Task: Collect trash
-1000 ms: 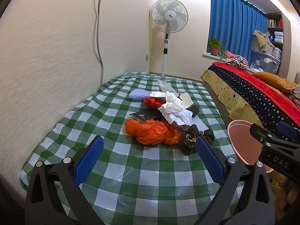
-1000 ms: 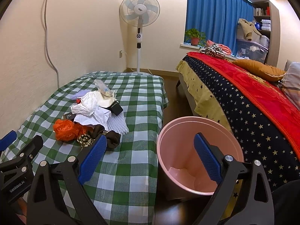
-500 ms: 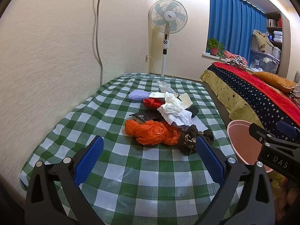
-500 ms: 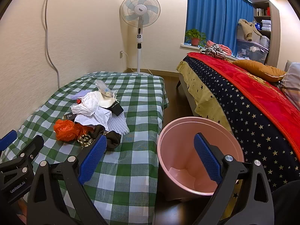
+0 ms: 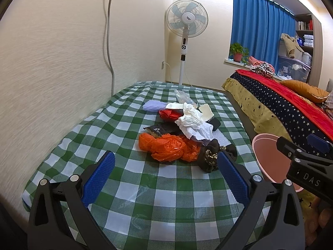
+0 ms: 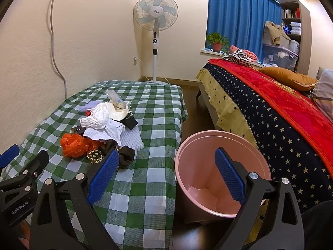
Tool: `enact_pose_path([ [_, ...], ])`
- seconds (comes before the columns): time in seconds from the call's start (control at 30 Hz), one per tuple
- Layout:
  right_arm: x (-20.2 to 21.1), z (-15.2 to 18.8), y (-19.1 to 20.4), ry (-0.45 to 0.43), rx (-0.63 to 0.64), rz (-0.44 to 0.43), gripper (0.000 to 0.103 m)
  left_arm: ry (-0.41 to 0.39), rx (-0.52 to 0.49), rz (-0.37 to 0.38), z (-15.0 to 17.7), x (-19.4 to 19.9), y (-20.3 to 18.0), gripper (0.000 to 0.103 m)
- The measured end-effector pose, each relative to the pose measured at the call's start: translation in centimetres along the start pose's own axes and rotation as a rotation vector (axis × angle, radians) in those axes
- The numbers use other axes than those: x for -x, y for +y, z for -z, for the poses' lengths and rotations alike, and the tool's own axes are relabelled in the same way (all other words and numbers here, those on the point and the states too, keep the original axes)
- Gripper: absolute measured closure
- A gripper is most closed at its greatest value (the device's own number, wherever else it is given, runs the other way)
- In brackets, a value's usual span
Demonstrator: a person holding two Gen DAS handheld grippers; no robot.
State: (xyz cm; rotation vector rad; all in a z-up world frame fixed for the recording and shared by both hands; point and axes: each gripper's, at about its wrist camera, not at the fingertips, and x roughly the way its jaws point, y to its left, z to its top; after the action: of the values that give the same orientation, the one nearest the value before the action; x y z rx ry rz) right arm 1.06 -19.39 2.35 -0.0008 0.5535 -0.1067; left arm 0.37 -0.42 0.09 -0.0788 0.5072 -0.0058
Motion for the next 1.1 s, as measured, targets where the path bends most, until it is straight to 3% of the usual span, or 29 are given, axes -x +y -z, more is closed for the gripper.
enact_pose_path([
  [0.17, -0.1, -0.1, 0.2, 0.002, -0.01, -0.017, 0.018, 0.005, 0.006, 0.007, 0.0, 0.1, 0.2, 0.008],
  [0.23, -0.3, 0.0, 0.1, 0.01, -0.02, -0.04, 0.03, 0.01, 0.017, 0.018, 0.0, 0.0, 0.3, 0.008],
  [0.33, -1.1, 0.2, 0.0, 0.029, -0.049, -0.091, 0.043, 0.017, 0.027, 0.032, 0.1, -0.3, 0.5, 0.019],
  [0.43, -2.2, 0.3, -0.1, 0.052, -0.087, -0.14, 0.05, 0.03, 0.04, 0.039, 0.1, -1.0, 0.6, 0.038],
  [0.5, -2.9, 0.2, 0.1, 0.06, -0.107, -0.167, 0.051, 0.042, 0.051, 0.047, 0.1, -1.6, 0.8, 0.047],
  [0.57, -3.4, 0.2, 0.4, 0.063, -0.11, -0.186, 0.051, 0.051, 0.058, 0.051, 0.1, -2.3, 0.8, 0.049],
  [1.1, -9.7, 0.3, 3.1, 0.156, -0.1, -0.3, 0.051, 0.112, 0.135, 0.04, -0.8, -7.7, 1.4, 0.049],
])
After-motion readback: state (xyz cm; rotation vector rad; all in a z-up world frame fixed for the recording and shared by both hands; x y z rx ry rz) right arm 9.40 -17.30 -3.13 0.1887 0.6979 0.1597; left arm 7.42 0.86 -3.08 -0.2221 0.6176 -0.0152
